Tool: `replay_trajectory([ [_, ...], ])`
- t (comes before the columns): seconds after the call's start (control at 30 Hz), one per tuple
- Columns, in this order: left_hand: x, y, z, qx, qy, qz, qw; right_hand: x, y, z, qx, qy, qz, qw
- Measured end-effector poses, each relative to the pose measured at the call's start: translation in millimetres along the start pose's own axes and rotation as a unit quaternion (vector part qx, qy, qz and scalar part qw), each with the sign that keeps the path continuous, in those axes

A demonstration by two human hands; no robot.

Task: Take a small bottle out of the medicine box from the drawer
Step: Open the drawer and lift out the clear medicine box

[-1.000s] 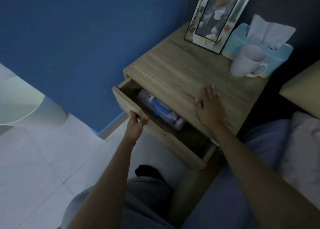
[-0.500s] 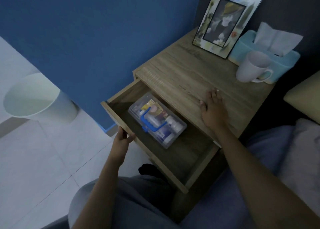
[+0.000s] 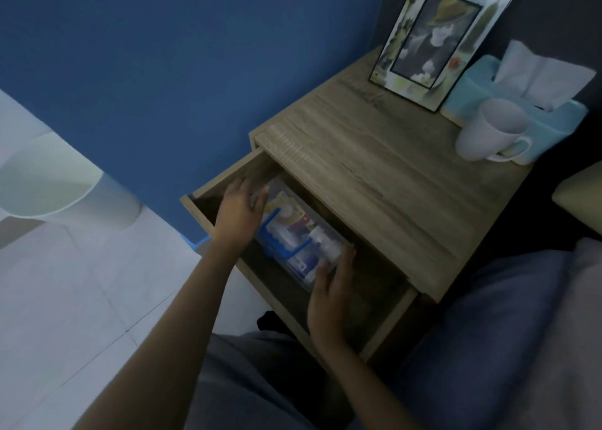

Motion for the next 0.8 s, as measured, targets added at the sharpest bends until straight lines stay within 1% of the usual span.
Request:
replay_trajectory([
  [0.1,-24.1,30.0,17.9,0.060,0.020,0.106,0.992,1.1,15.1,-27.3,-0.081,0.094,-0.076,0.989],
  [0.17,-33.6,40.9,32.3,0.101,0.007,0.144,0.984,-1.3,26.0,-40.9,-0.121,0.149,-0.107,0.976],
  [0.27,-46.2,48.5,45.5,0.131,-0.065,0.180,0.973,-17.5,32.1,-56.8,-0.170,0.239,-0.117,0.949],
  [0.37,-49.0,53.6,50.7,0.138,-0.074,0.184,0.970,-22.9,31.3,-63.1,-0.184,0.273,-0.150,0.932],
  [0.43,-48.0,55.1,47.8,0.126,-0.082,0.189,0.970,-21.7,30.0,-64.1,-0.190,0.286,-0.176,0.923],
  [0.5,-43.8,54.4,42.1,0.112,-0.066,0.190,0.973,-21.5,27.9,-62.5,-0.195,0.290,-0.181,0.919],
  [0.63,-19.2,46.5,28.2,0.103,0.001,0.163,0.981,-24.3,20.7,-43.6,-0.184,0.294,-0.150,0.926],
  [0.8,30.9,31.1,8.1,0.090,-0.001,0.104,0.990,-26.3,15.0,-5.4,-0.180,0.326,-0.099,0.923],
])
Point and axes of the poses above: each hand's wrist, its own y-axis towards the middle knuckle, its own x-axis out of the back of the hand, z = x × y, the point moved 10 cm from there along y, towards the middle knuckle, and after that the axes turned 12 degrees about z, right-handed, at the moved point
